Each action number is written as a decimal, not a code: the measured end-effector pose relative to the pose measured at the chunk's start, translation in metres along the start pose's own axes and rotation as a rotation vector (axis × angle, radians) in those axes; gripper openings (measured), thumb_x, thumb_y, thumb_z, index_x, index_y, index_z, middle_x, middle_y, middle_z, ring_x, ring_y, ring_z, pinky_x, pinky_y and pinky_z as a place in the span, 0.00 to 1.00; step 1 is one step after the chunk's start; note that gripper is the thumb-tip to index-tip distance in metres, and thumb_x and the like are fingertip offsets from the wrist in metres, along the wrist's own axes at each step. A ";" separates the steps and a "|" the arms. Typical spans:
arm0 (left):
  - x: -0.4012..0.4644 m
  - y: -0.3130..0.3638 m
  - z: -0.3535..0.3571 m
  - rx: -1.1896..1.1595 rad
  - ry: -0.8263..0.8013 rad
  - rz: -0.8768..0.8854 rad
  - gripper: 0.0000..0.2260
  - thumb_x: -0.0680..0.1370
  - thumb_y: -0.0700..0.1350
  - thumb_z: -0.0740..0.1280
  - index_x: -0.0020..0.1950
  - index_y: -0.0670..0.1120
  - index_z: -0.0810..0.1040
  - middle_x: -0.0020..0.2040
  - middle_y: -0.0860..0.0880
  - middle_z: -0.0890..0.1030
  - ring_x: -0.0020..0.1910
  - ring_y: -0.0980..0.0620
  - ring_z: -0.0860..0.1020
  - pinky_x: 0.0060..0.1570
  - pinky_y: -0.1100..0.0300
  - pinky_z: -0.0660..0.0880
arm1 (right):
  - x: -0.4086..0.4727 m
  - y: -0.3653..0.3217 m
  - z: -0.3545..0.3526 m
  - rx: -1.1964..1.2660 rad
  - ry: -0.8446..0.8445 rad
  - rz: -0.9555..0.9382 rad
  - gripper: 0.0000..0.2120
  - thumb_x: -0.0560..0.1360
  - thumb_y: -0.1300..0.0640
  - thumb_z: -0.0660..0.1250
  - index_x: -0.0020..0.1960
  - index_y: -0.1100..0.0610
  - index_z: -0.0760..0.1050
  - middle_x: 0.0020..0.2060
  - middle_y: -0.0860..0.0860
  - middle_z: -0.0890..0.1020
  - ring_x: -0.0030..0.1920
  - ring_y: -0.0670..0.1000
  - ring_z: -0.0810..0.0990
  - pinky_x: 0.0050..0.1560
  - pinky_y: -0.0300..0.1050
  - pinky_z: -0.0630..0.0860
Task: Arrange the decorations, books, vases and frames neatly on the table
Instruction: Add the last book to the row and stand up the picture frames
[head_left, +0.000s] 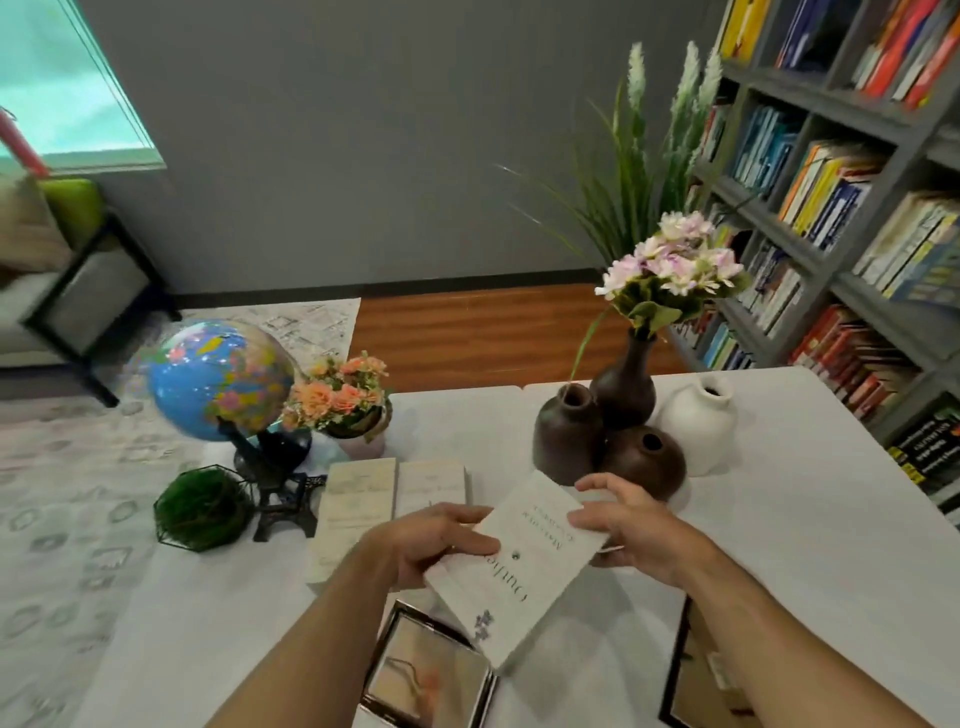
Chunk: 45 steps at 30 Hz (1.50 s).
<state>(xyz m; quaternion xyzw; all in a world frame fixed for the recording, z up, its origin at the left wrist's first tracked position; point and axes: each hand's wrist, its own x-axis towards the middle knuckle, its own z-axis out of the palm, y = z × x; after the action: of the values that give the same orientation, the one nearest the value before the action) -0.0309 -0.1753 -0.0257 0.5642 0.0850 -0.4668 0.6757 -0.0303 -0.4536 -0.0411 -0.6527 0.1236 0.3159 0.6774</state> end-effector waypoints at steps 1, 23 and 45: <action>-0.003 0.003 -0.008 0.018 0.032 0.003 0.19 0.75 0.36 0.71 0.66 0.43 0.79 0.60 0.38 0.82 0.53 0.42 0.84 0.44 0.53 0.82 | 0.001 -0.002 0.002 0.023 -0.055 0.046 0.24 0.71 0.60 0.76 0.64 0.49 0.73 0.54 0.58 0.86 0.53 0.58 0.84 0.45 0.50 0.82; 0.013 0.001 -0.060 -0.376 0.392 0.266 0.11 0.78 0.38 0.66 0.60 0.45 0.79 0.56 0.42 0.84 0.54 0.40 0.81 0.52 0.43 0.80 | 0.042 0.027 0.093 0.282 -0.120 0.068 0.30 0.66 0.65 0.79 0.66 0.60 0.75 0.60 0.61 0.83 0.59 0.63 0.82 0.55 0.61 0.81; -0.001 -0.068 -0.137 0.746 0.885 -0.051 0.44 0.71 0.56 0.74 0.79 0.55 0.53 0.69 0.41 0.68 0.64 0.40 0.73 0.62 0.45 0.74 | 0.107 0.047 0.142 -0.260 0.356 -0.038 0.14 0.76 0.59 0.73 0.61 0.54 0.79 0.45 0.46 0.86 0.43 0.44 0.85 0.34 0.33 0.79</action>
<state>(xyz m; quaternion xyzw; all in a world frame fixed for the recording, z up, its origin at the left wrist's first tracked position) -0.0246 -0.0545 -0.1193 0.9034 0.2027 -0.2013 0.3199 -0.0102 -0.2912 -0.1244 -0.7824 0.1870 0.1959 0.5608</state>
